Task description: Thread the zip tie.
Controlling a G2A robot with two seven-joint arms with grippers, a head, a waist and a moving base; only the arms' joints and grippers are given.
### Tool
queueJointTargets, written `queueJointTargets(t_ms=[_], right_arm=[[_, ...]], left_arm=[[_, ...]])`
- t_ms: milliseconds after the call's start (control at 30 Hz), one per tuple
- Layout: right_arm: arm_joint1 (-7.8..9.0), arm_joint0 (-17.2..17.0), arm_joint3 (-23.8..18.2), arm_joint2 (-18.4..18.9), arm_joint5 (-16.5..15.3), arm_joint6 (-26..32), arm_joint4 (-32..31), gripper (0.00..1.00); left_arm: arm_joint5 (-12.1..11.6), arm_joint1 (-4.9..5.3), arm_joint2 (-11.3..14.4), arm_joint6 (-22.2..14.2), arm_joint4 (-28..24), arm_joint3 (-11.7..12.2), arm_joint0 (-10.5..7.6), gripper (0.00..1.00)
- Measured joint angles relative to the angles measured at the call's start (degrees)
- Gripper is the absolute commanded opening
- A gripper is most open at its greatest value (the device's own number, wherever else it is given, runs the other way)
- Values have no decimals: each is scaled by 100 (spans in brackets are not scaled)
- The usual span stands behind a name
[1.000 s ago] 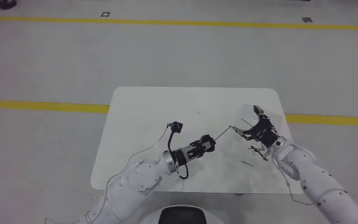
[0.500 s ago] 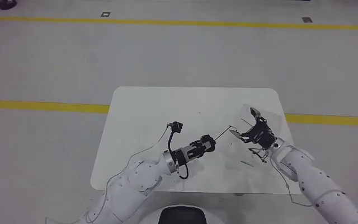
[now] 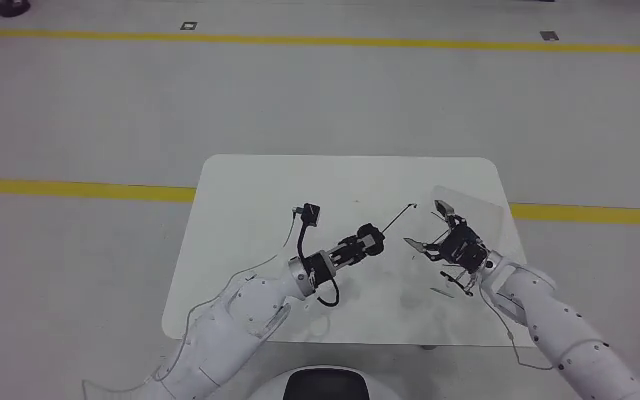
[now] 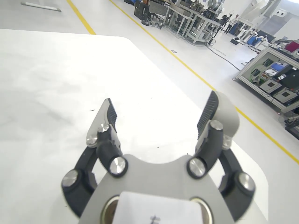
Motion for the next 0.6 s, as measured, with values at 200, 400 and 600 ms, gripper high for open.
queueJointTargets(t_ms=[200, 400, 600], right_arm=[[109, 156, -20, -298, 0, -163, 157, 49], [283, 320, -53, -575, 0, -402, 335, 49], [426, 548, -79, -899, 0, -431, 597, 43]], left_arm=[[106, -22, 17, 57, -248, 147, -106, 0], [205, -29, 19, 143, -309, 270, -142, 0], [431, -41, 54, 272, -272, 491, -177, 0]])
